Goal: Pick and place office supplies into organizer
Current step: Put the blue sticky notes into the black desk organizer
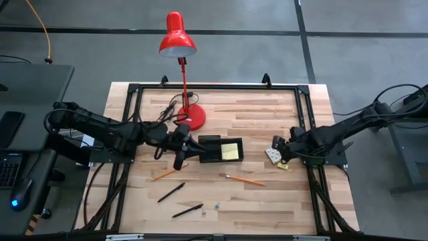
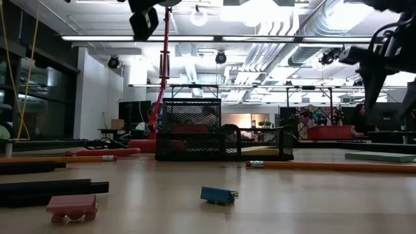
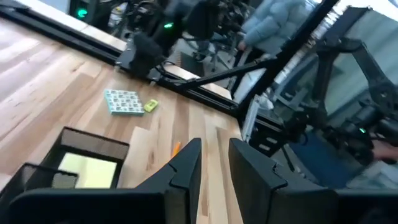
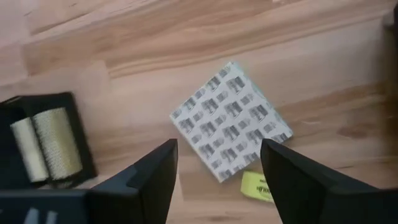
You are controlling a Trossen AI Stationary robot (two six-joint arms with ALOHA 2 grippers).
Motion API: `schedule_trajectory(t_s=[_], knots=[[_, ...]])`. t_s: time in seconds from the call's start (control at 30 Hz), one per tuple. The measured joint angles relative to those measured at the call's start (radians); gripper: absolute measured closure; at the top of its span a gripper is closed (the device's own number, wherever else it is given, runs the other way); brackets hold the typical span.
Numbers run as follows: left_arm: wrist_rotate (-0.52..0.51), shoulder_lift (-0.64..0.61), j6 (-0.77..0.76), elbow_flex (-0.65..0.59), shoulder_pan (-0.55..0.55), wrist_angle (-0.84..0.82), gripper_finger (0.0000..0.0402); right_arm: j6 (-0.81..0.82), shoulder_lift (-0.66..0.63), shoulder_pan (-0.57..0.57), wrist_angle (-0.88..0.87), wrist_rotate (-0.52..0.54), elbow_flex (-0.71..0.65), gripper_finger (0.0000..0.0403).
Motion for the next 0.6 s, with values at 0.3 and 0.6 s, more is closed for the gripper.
schedule_trajectory(t_s=[0.3,0.6], knots=[[0.095,0.000,0.035,0.001,0.000,-0.009,0.0328,-0.141,0.193,-0.090,0.104,-0.106,0.000,0.0169],[0.214,-0.003,0.062,0.001,0.000,-0.006,0.0328,-0.290,0.309,-0.210,0.199,-0.241,0.000,0.0122]])
